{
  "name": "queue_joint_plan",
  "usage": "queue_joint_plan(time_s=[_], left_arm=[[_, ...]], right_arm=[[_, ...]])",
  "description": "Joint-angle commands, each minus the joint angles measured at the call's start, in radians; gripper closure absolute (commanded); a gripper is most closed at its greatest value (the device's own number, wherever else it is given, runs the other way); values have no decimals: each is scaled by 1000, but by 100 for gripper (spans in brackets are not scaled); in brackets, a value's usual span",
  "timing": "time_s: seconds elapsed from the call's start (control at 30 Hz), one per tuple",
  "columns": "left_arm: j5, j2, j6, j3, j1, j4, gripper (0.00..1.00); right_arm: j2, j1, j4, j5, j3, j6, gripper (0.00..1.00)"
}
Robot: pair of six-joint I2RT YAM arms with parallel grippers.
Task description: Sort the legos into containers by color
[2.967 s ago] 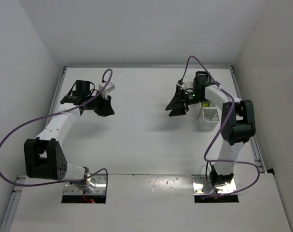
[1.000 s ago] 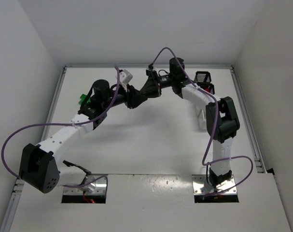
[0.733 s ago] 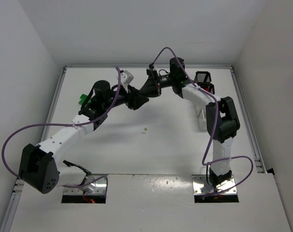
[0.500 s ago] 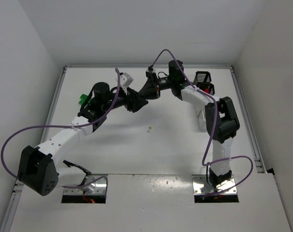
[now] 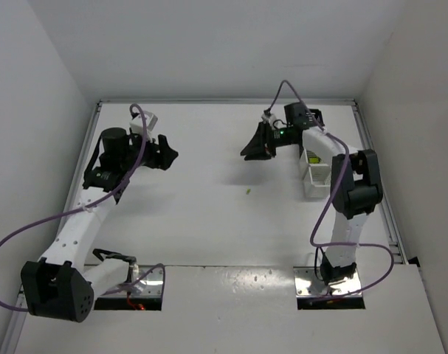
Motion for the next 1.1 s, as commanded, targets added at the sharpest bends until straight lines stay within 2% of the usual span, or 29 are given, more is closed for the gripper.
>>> queue_joint_plan(time_s=[0.0,0.03,0.13,0.27,0.3,0.37,0.5,0.7,1.07], left_arm=[[2,-22,45,23,27,-120,26],[2,-7,45,23,39,-144,26],[2,24,56,49,49,-181,26],[25,75,90,98,70,-229,28],[25,87,90,98,81,-238,28],[25,87,90,98,92,-238,28],[25,135,77,111,92,-249,28],[47,221,77,168,92,-275,25],[56,202,68,158,119,-275,23]], right_arm=[[-44,52,-417,408,244,-557,65],[-33,61,-458,535,269,-599,66],[-1,95,-513,715,307,-741,72],[-25,152,-542,861,248,-878,75],[-43,173,-543,898,190,-895,75],[-105,192,-517,915,135,-927,75],[-155,235,-492,958,29,-941,67],[-110,294,-481,969,70,-962,54],[42,353,-492,944,170,-1007,56]])
